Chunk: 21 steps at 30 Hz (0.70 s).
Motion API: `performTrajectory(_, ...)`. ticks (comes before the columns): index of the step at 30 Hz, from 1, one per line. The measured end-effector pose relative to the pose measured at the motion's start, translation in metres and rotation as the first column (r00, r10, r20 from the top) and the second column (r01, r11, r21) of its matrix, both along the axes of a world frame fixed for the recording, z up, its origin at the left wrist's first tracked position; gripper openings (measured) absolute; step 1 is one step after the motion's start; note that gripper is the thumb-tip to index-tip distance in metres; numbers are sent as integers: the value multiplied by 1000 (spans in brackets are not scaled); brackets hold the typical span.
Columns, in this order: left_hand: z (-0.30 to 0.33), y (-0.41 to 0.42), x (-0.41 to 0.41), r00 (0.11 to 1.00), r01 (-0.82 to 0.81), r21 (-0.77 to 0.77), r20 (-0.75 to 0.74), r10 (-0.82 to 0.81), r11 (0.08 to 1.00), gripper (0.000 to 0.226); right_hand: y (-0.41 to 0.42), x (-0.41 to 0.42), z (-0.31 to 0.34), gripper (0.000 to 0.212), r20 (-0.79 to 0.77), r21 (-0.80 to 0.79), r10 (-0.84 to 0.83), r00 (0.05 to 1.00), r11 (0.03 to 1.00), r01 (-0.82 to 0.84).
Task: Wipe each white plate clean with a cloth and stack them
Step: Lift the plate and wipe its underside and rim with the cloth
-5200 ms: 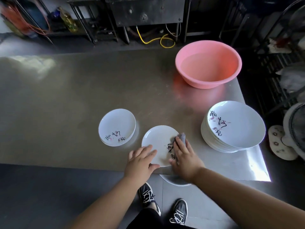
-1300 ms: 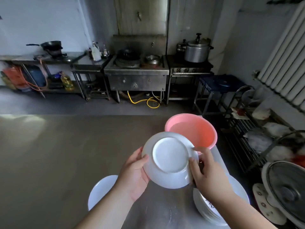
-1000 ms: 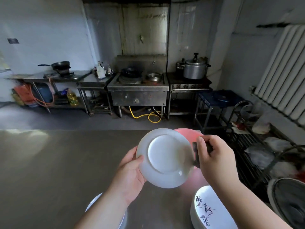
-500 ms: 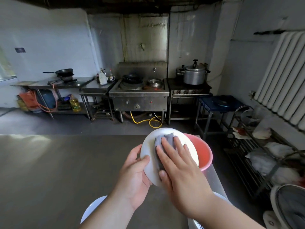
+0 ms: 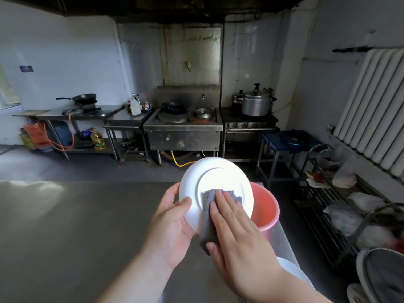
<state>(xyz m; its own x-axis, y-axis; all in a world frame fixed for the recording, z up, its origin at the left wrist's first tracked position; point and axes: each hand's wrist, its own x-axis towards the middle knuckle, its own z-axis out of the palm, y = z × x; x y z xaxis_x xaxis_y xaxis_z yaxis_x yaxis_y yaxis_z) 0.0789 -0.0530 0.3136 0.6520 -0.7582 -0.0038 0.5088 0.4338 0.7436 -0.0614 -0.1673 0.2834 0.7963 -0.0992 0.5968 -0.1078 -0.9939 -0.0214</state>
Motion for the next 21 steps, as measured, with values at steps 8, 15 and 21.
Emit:
performTrajectory(8, -3, -1, -6, 999, 12, 11, 36, -12, 1000, 55, -24, 4, 29, 80, -2, 116, -135, 991, 984, 135)
performTrajectory(15, -7, -1, 0, 999, -3, 27, 37, 2, 1000, 55, -21, -5, 9, 67, 50, 104, -137, 989, 986, 131)
performTrajectory(21, -9, -2, 1, 999, -19, 16, 30, 18, 1000, 53, -31, -6, 14, 64, 15, 209, -200, 980, 959, 192)
